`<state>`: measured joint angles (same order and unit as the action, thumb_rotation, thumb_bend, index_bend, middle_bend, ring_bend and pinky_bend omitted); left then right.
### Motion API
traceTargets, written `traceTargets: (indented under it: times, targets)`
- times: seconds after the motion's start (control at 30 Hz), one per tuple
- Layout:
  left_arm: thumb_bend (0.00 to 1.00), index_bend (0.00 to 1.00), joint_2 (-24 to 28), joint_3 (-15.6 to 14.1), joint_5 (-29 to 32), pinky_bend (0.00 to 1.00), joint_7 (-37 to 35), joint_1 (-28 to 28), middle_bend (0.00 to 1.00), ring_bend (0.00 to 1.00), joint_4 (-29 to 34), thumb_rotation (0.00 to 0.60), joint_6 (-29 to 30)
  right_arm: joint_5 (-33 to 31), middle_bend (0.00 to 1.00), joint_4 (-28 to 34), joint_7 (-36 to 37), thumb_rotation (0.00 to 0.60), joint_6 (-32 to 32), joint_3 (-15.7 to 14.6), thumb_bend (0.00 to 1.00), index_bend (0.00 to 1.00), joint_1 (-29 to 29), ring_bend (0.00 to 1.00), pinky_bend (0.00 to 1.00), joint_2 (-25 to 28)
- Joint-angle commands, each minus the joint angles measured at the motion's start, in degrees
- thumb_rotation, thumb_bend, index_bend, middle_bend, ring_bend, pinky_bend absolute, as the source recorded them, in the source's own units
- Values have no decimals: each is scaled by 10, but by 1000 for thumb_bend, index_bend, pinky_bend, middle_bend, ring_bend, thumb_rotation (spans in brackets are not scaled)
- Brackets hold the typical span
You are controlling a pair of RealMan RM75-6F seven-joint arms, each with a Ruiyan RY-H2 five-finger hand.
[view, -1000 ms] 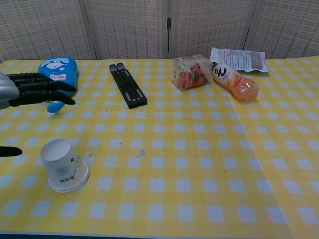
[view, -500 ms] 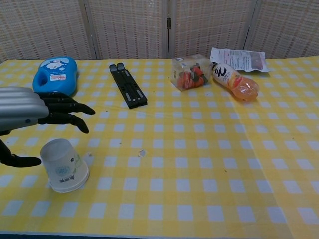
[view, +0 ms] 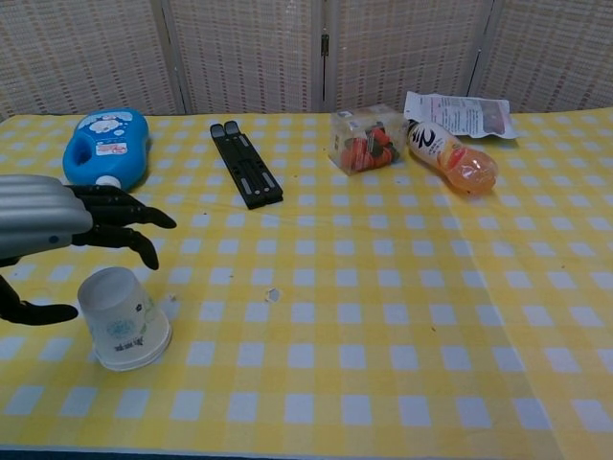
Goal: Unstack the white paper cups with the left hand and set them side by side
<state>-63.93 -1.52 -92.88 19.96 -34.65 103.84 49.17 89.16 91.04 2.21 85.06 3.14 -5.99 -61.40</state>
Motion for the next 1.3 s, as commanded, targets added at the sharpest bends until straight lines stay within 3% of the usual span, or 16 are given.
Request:
traceTargets:
  times: [0.03,1.0,1.3]
  targets:
    - [394,261,-4,-1,3,2,0,-2,70,58,-3,600,0,-1,0,-1,1,600,0,0,284,0,1,30,0,0]
    - [444,350,-19,-13,6,11,-2,-7,105,79,-23,600,22,-7,0,2,-3,600,-7,1,283,0,-1,31,0,0]
    - [460,363,8,-8,-7,10,-1,-7,122,88,5,600,48,-7,0,3,-2,600,-5,1,284,0,0,31,0,0]
